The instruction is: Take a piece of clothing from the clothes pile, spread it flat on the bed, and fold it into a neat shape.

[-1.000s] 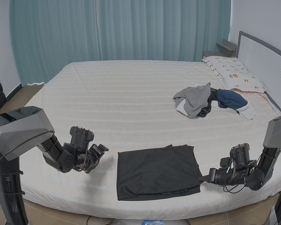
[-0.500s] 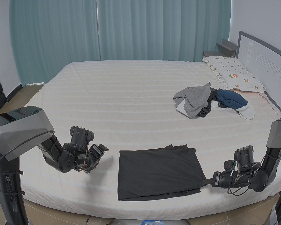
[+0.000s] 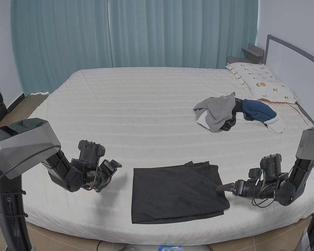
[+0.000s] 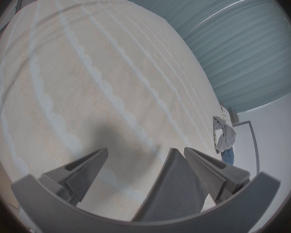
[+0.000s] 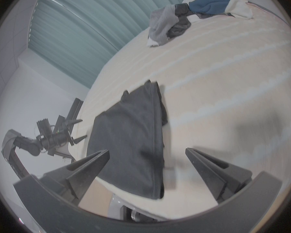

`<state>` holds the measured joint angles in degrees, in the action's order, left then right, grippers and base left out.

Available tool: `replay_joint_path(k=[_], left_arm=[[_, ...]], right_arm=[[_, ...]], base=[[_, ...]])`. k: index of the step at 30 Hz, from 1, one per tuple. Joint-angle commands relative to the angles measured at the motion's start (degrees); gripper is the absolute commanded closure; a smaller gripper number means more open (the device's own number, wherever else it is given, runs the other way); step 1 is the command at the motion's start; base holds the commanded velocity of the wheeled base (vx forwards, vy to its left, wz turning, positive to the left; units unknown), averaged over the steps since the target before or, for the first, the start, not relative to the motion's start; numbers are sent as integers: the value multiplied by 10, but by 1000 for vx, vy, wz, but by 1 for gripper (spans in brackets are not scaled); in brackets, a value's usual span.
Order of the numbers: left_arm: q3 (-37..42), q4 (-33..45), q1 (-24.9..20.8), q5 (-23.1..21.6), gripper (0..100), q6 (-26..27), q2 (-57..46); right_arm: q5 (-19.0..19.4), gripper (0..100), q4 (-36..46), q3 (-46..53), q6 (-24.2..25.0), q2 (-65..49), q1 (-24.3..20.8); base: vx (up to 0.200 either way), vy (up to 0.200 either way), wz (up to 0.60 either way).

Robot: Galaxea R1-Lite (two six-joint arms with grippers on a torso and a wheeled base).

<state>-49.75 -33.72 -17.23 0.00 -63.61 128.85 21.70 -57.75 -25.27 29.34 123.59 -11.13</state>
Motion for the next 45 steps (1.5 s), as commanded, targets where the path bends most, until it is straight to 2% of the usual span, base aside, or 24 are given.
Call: replay_joint_path(k=[1, 5, 11, 23, 24, 26, 27, 32, 45], left_arm=[[-25, 1, -10, 1, 0, 6, 10], [-54, 3, -31, 3, 0, 30, 32], [-101, 5, -55, 22, 0, 74, 68], [-162, 13, -79, 25, 0, 88, 103], [-166, 18, -79, 26, 0, 90, 105], [-172, 27, -80, 25, 0, 99, 108], [-173, 29, -80, 26, 100, 102, 109], [-185, 49, -82, 27, 100, 114, 115], [-192, 46, -81, 69, 100, 111, 121]], right_arm=[[-2, 0, 16, -99, 44, 66, 6], [-3, 0, 18, -165, 77, 110, 7], [-3, 0, 18, -215, 94, 142, 4], [-5, 0, 17, -261, 115, 159, 8], [-5, 100, 16, -264, 116, 162, 7], [-5, 100, 15, -268, 116, 166, 6], [-5, 100, 15, -268, 116, 167, 6], [-10, 100, 14, -268, 116, 166, 7], [-11, 100, 5, -268, 124, 160, 16]], base=[[0, 0, 0], [0, 0, 0], [0, 0, 0], [0, 0, 0], [0, 0, 0], [0, 0, 0], [0, 0, 0], [0, 0, 0], [0, 0, 0]])
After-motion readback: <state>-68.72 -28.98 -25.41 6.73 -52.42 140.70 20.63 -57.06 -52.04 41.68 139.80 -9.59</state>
